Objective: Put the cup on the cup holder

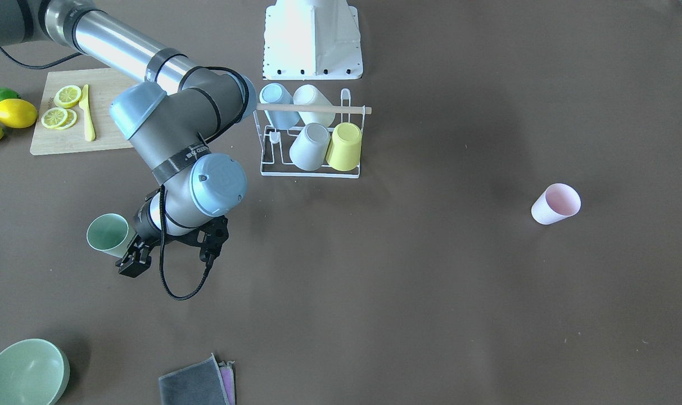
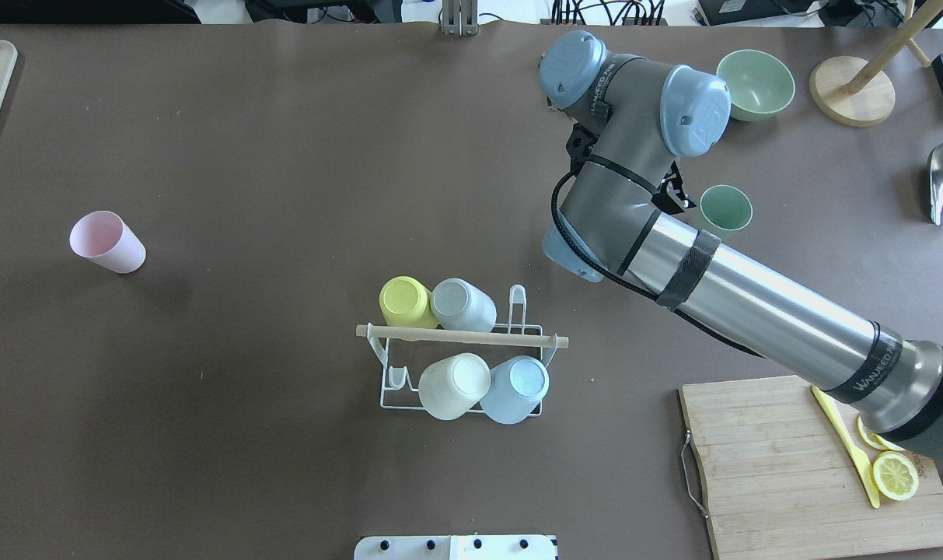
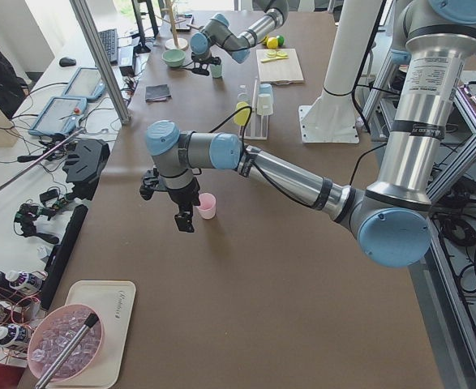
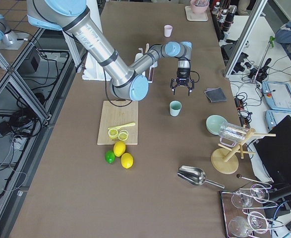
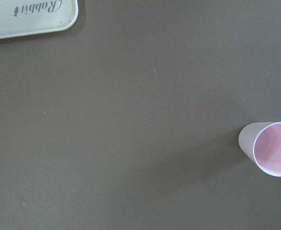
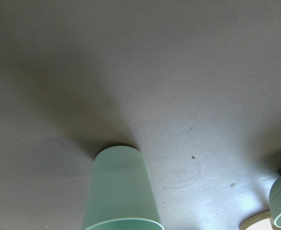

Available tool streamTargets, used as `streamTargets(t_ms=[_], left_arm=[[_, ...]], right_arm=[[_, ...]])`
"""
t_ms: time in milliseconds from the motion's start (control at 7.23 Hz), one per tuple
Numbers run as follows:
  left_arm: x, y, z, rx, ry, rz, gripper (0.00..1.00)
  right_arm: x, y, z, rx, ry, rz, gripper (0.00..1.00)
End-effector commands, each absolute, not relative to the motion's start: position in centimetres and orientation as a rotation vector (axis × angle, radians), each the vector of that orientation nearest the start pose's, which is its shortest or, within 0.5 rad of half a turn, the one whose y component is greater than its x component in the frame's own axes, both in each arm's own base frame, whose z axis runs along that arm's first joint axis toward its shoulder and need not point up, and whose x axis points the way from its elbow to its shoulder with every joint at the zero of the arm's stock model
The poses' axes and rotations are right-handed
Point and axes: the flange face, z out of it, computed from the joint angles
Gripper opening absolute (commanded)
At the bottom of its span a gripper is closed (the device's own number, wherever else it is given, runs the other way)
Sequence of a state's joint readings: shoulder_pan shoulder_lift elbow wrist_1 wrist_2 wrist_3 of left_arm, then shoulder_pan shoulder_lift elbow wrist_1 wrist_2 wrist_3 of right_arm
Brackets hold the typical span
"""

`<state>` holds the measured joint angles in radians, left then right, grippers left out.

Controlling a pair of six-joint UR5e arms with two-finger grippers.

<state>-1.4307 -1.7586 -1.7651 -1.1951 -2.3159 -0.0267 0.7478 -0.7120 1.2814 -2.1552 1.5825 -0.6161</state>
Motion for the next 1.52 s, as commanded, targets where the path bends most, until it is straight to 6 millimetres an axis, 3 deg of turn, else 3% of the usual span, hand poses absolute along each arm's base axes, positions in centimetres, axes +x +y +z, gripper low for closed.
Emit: streamTargets(t_ms=[0,138,276,553,691,829,968,1382], left_arm=[[5.5,-57.5,50.7,-0.076,0.735,0.186,0.99],[8.8,-59.8,50.1,-0.099,0.728,0.228,0.99],[9.4,-61.2,50.2,-0.116,0.730,0.223,0.99],[13.6,-62.9,48.9,-0.142,0.722,0.275,0.99],[14.6,-63.9,48.0,-0.161,0.719,0.279,0.99],[16.6,-65.6,46.4,-0.194,0.711,0.288,0.99],[18.2,-66.8,46.0,-0.222,0.706,0.294,0.99],[27.5,-66.0,45.9,-0.267,0.626,0.416,0.99]], right_arm=[[-48.7,-61.2,34.5,-0.101,-0.017,-1.510,1.00],[-49.4,-61.0,35.4,-0.128,-0.011,-1.517,1.00],[-49.6,-61.0,36.1,-0.146,-0.006,-1.520,1.00],[-50.7,-59.6,37.6,-0.212,0.045,-1.547,1.00],[-50.9,-59.3,37.9,-0.222,0.052,-1.552,1.00],[-50.9,-59.3,38.2,-0.222,0.063,-1.553,1.00],[-50.6,-59.5,38.2,-0.222,0.086,-1.555,1.00],[-50.6,-59.2,39.1,-0.228,0.128,-1.559,1.00]])
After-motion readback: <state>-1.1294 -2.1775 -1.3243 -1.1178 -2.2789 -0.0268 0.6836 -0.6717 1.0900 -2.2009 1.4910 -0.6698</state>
